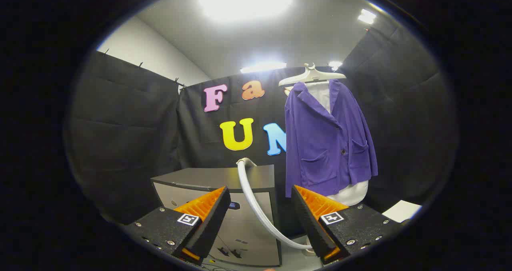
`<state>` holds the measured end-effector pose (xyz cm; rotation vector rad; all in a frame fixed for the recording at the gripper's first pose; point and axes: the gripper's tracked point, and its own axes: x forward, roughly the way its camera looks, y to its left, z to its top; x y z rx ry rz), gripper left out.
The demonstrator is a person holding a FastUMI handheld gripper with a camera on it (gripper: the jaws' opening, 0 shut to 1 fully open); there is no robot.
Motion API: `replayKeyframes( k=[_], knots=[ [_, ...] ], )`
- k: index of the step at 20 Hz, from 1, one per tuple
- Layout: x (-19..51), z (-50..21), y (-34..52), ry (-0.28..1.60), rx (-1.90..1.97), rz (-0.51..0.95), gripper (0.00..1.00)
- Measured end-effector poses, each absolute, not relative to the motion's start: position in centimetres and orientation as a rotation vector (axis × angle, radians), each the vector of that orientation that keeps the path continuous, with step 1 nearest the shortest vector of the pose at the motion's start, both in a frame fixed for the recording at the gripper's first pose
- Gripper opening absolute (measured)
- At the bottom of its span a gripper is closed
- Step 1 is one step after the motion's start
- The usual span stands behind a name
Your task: Iron the clothes twice with a garment steamer, once on the left side and once on the right side.
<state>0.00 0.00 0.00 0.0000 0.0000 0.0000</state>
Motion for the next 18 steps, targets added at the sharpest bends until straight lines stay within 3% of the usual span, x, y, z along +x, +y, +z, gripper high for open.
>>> replayKeyframes(
  k=[18],
  knots=[
    [-0.6,0.5,1.5,0.002,-0.011,0.009,0.94]
  ],
)
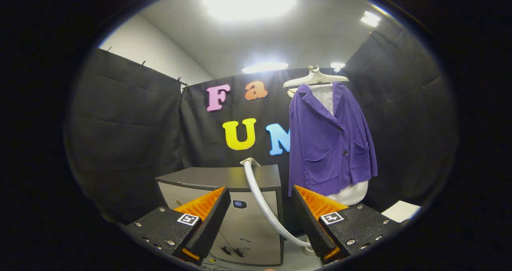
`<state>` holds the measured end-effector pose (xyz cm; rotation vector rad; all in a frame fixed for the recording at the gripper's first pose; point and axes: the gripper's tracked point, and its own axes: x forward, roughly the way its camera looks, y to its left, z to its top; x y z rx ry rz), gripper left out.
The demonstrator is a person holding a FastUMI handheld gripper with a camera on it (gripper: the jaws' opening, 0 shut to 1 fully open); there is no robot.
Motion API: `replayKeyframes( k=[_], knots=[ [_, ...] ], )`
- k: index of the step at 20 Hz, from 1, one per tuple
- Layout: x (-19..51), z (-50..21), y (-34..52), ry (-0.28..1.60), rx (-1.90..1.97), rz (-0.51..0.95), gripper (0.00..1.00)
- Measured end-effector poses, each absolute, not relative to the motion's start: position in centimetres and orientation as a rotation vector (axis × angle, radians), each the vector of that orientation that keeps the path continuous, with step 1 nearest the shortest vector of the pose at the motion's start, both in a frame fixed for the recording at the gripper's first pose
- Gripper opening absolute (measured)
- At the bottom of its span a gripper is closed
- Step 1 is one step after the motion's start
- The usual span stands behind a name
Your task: Iron the clothes twice with a garment steamer, once on the left side and once on the right side.
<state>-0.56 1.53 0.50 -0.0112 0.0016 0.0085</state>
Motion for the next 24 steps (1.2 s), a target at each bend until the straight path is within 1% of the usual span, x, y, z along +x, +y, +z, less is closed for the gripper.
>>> replayKeyframes(
  k=[5,12,19,24],
  knots=[
    [0.0,2.7,3.7,-0.015,-0.021,0.036,0.94],
    [4.6,7.6,7.7,-0.008,-0.030,0.153,0.94],
    [11.4,14.0,10.2,-0.023,-0.036,0.258,0.94],
    [17.7,15.3,11.1,0.074,0.001,0.292,0.94]
  ],
)
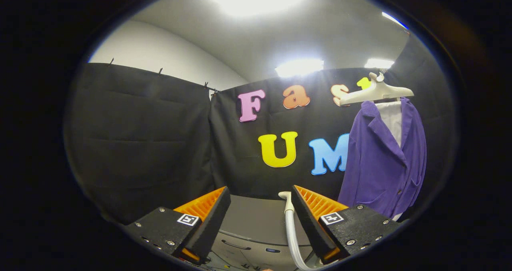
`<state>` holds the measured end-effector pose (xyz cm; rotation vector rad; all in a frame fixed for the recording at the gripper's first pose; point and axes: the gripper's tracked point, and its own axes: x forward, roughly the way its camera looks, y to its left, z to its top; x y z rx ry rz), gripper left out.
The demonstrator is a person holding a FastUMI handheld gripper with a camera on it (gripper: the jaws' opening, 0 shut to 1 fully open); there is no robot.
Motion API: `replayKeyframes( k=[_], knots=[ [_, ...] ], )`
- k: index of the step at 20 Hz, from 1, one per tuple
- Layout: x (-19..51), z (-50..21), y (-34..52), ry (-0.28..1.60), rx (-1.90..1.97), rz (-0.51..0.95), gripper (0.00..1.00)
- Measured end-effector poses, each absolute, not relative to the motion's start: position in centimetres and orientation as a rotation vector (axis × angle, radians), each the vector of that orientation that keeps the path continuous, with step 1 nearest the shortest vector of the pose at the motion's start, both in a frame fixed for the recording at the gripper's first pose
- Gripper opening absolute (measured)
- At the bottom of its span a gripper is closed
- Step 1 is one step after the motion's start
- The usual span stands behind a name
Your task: Iron the clothes twice with a garment steamer, once on the left side and once on the right side.
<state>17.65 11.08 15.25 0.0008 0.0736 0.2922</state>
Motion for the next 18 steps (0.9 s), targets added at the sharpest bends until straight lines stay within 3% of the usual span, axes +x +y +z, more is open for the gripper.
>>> replayKeyframes(
  k=[6,18],
  knots=[
    [26.2,13.1,12.0,0.263,0.075,0.326,0.94],
    [40.9,4.1,8.2,0.546,0.072,0.237,0.96]
  ],
)
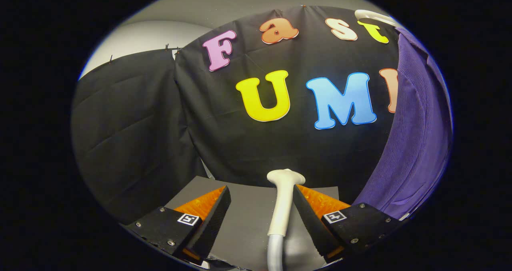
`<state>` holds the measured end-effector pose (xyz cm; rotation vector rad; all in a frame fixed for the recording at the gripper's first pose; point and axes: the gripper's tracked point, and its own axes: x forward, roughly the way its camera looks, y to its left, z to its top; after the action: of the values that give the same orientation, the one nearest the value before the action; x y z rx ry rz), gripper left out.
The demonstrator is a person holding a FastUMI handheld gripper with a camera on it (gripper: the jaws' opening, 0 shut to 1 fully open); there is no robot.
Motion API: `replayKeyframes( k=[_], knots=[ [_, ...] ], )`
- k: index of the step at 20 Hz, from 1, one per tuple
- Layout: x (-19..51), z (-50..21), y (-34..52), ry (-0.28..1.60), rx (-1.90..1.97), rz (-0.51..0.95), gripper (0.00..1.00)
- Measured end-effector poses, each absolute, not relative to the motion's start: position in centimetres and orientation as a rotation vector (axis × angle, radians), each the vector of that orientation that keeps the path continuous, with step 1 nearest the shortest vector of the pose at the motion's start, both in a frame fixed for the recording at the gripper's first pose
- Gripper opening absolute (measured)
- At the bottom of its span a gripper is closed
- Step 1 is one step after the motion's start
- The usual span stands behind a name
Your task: Iron the clothes twice with a garment steamer, once on the left side and once on the right side.
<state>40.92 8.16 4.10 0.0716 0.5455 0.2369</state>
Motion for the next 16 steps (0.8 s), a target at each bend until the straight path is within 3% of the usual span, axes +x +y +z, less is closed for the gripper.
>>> replayKeyframes(
  k=[16],
  knots=[
    [45.7,-9.5,6.1,0.924,0.123,0.255,0.93]
  ],
)
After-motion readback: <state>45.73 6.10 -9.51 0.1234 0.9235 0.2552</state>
